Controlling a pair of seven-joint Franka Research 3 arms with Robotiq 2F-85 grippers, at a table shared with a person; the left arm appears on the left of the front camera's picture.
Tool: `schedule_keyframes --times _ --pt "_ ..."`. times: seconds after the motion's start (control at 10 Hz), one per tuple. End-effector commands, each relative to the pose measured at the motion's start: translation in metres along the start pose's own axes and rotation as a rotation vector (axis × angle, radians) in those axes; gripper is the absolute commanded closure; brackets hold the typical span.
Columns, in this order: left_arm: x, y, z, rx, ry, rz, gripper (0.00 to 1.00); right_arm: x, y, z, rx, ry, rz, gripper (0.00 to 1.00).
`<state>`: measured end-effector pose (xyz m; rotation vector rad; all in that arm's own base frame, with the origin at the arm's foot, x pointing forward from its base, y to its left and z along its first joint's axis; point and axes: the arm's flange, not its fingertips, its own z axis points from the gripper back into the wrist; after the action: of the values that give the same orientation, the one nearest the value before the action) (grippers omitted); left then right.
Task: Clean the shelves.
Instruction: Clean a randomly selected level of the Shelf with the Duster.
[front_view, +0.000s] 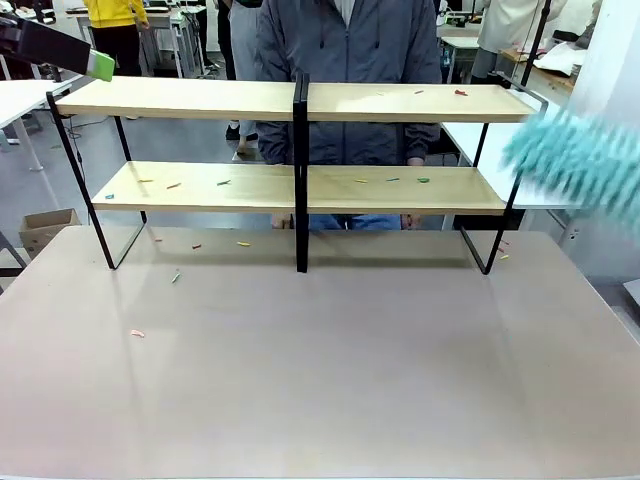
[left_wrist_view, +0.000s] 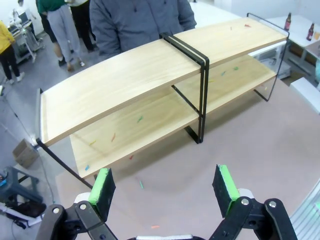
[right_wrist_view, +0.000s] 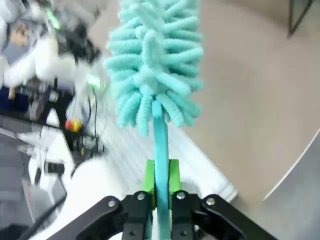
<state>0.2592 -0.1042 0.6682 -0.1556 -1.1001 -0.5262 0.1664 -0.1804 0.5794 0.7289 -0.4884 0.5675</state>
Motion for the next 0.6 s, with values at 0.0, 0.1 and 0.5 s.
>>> schedule_keyframes --times 0.0,0.1,0.5 --pt "-0.002 0.001 0.0 -0.001 0.002 0.0 0.0 0.019 -0.014 -0.002 0.023 -0.516 0.195 0.88" --pt "-0.002 0.001 0.0 -0.001 0.002 0.0 0.0 0.014 -0.019 0.009 0.058 -0.653 0.239 0.88" --pt "-0.002 0.001 0.0 -0.001 0.002 0.0 0.0 0.014 -0.018 0.032 0.017 -0.493 0.024 0.88"
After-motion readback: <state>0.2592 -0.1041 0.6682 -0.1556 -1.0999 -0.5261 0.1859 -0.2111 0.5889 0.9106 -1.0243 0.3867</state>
